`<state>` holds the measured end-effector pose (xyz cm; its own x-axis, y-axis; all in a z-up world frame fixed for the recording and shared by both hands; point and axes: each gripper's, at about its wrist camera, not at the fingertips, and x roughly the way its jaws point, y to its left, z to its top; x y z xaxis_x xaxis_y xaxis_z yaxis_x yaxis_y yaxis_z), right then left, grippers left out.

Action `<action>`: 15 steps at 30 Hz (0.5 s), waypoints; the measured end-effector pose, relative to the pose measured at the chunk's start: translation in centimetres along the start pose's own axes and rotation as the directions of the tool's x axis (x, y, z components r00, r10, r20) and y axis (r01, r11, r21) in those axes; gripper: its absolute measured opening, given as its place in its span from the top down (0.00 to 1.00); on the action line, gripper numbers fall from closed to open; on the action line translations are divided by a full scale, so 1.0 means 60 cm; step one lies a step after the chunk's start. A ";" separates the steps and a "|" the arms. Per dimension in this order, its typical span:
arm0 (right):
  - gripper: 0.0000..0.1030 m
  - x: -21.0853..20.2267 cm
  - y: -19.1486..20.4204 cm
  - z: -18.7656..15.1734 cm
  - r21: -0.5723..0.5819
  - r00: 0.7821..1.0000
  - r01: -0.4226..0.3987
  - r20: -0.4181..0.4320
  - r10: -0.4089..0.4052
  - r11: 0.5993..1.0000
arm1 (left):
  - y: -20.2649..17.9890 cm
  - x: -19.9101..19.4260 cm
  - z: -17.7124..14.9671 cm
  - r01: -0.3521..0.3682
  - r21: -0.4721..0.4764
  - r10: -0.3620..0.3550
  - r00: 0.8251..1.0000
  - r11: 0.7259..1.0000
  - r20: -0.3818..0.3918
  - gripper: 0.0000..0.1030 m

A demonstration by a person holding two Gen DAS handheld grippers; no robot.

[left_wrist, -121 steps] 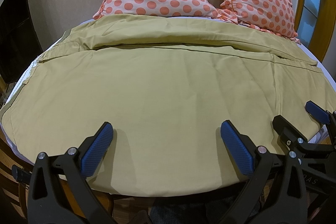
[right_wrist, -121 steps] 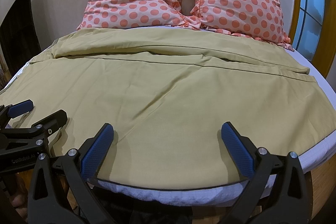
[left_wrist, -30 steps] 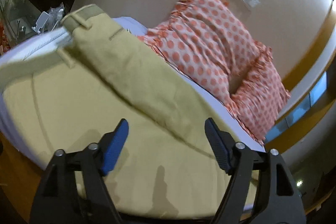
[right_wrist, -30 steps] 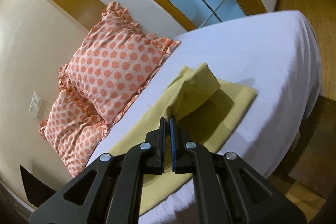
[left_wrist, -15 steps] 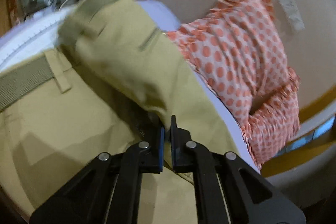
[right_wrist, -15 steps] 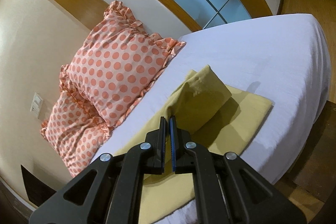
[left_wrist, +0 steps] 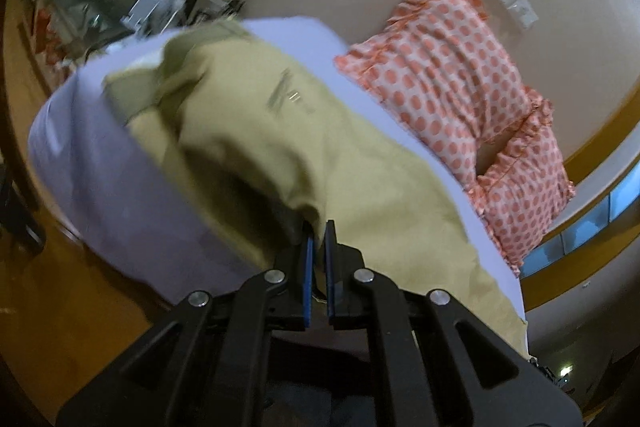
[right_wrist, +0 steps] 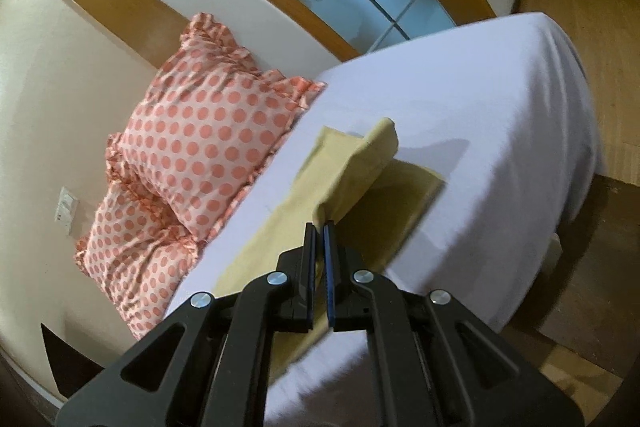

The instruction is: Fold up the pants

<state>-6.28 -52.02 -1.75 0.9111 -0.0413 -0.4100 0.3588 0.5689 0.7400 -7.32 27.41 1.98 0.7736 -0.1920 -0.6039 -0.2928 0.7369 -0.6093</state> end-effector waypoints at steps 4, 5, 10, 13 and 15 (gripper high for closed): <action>0.79 -0.014 -0.007 0.003 -0.024 0.997 0.074 0.027 -0.073 0.997 | 0.017 0.001 -0.015 -0.003 0.002 0.003 1.000 1.000 0.010 0.82; 0.72 -0.021 -0.010 0.007 -0.024 0.994 0.098 0.056 -0.097 0.995 | 0.016 -0.004 -0.018 -0.009 0.011 0.009 1.000 1.000 0.024 0.74; 0.42 -0.010 -0.031 0.026 -0.022 0.982 0.169 0.092 -0.167 0.985 | 0.017 -0.040 -0.023 -0.042 0.035 0.038 0.991 0.998 0.127 0.44; 0.43 0.006 -0.026 0.019 -0.062 0.981 0.171 0.102 -0.164 0.983 | 0.032 -0.056 -0.021 -0.060 -0.003 0.060 0.983 0.998 0.171 0.43; 0.53 0.019 -0.018 0.008 -0.089 0.990 0.128 0.072 -0.122 0.988 | 0.040 -0.066 -0.019 -0.066 -0.021 0.069 0.978 0.998 0.196 0.43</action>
<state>-5.51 -53.05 -2.77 0.8729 -0.1688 -0.4577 0.4528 0.6298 0.6311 -11.73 29.22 2.33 0.8464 -0.0098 -0.5324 -0.3554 0.7341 -0.5786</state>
